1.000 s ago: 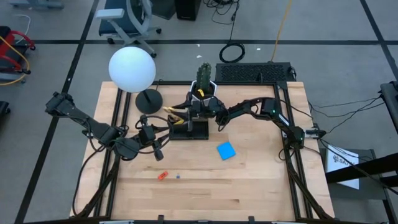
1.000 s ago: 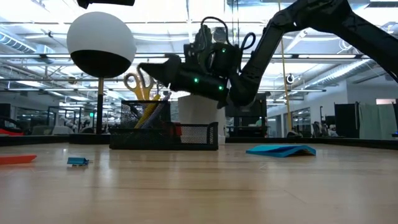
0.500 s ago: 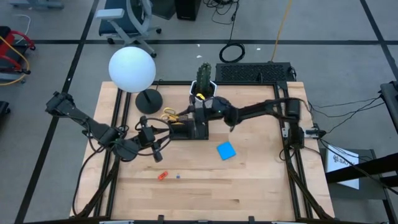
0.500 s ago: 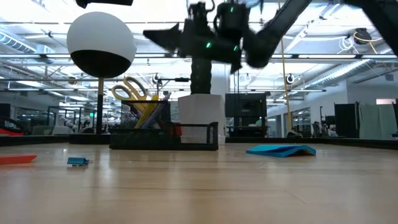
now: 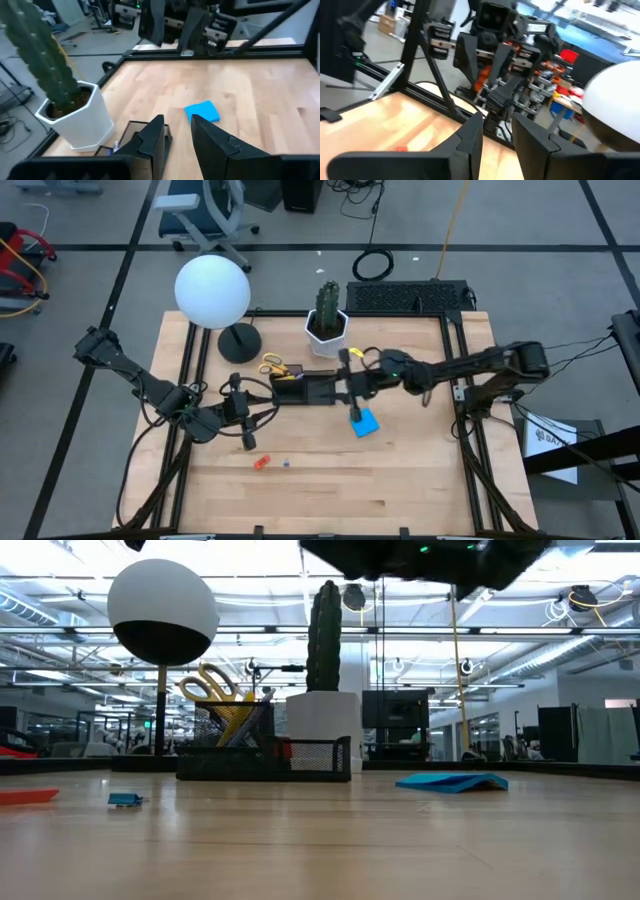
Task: Pick and place office supplies into organizer
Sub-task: Put the note pads into the desk organizer
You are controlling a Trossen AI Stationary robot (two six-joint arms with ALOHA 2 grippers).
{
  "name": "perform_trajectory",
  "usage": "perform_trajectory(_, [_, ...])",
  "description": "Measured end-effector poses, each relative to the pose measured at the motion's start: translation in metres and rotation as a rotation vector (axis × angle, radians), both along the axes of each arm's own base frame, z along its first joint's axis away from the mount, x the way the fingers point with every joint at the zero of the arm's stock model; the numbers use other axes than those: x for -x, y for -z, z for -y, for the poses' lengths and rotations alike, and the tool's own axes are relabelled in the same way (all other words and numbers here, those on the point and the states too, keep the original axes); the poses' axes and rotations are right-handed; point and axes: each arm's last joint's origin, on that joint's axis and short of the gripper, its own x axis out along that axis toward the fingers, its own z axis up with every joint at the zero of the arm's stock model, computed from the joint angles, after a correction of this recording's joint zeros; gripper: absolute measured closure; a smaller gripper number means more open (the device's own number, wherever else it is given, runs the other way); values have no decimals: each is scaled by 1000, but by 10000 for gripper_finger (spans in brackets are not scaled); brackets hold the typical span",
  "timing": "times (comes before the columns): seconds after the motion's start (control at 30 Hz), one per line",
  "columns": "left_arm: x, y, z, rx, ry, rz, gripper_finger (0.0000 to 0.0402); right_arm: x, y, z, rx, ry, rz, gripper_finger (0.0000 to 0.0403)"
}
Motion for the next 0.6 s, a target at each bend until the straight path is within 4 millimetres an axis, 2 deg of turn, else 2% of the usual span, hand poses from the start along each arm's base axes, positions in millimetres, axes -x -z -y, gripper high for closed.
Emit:
perform_trajectory(0.2, [0,0,0,6,19,-7,298,26,-9,-9,33,111,32,307])
perform_trajectory(0.4, [0,1,1,20,53,-18,298,39,-15,-14,45,166,-50,297])
perform_trajectory(0.6, [0,1,1,21,51,-22,298,44,6,-30,93,226,-285,296])
